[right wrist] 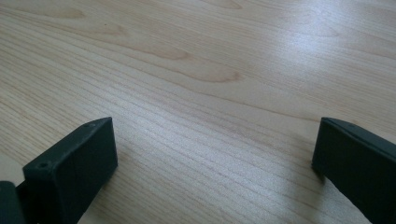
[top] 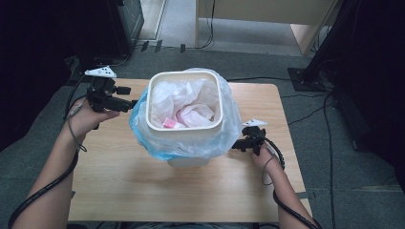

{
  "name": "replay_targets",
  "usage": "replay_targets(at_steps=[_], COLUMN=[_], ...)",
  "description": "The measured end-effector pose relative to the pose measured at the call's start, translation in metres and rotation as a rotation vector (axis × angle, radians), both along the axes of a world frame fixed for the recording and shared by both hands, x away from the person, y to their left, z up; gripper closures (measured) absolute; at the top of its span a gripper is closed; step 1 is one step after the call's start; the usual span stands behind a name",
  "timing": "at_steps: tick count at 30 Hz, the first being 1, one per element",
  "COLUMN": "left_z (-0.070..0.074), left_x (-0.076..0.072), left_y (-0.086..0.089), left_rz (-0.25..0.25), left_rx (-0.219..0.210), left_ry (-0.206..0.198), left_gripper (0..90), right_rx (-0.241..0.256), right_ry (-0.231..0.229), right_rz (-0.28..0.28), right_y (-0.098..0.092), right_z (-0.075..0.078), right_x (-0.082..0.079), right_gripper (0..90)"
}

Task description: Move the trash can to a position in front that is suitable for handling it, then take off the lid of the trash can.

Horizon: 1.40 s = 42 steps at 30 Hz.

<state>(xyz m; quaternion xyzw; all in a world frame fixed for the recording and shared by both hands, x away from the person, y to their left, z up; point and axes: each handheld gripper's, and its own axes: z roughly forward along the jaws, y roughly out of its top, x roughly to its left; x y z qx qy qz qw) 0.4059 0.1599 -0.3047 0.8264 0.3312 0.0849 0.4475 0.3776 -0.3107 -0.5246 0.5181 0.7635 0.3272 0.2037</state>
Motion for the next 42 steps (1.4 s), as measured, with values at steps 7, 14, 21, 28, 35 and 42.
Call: replay_targets(at_steps=[7, 14, 21, 28, 35, 42], left_z=[0.006, 0.02, 0.039, 0.055, 0.065, 0.075], left_x=[0.006, 0.007, 0.005, 0.001, -0.001, -0.001], left_y=[-0.001, -0.004, -0.007, -0.009, -0.011, -0.012], left_rz=[-0.01, -0.018, -0.016, -0.022, -0.033, -0.025], left_rx=[-0.003, -0.004, -0.004, 0.009, 0.007, -0.011], left_ry=[0.0, -0.005, -0.006, -0.058, -0.074, -0.065], left_gripper=[15.9, 15.9, 23.4, 26.4, 32.4, 38.3], right_rx=[0.001, 0.003, 0.002, 0.002, 0.002, 0.002], right_ry=[0.0, 0.0, 0.0, 0.0, 0.0, 0.0], right_rz=[-0.001, -0.001, -0.001, -0.001, -0.001, -0.001], right_y=[0.0, 0.0, 0.0, 0.0, 0.0, 0.0], right_z=[0.0, 0.0, 0.0, 0.0, 0.0, 0.0], right_x=[0.0, 0.0, 0.0, 0.0, 0.0, 0.0], right_gripper=[0.0, 0.0, 0.0, 0.0, 0.0, 0.0])
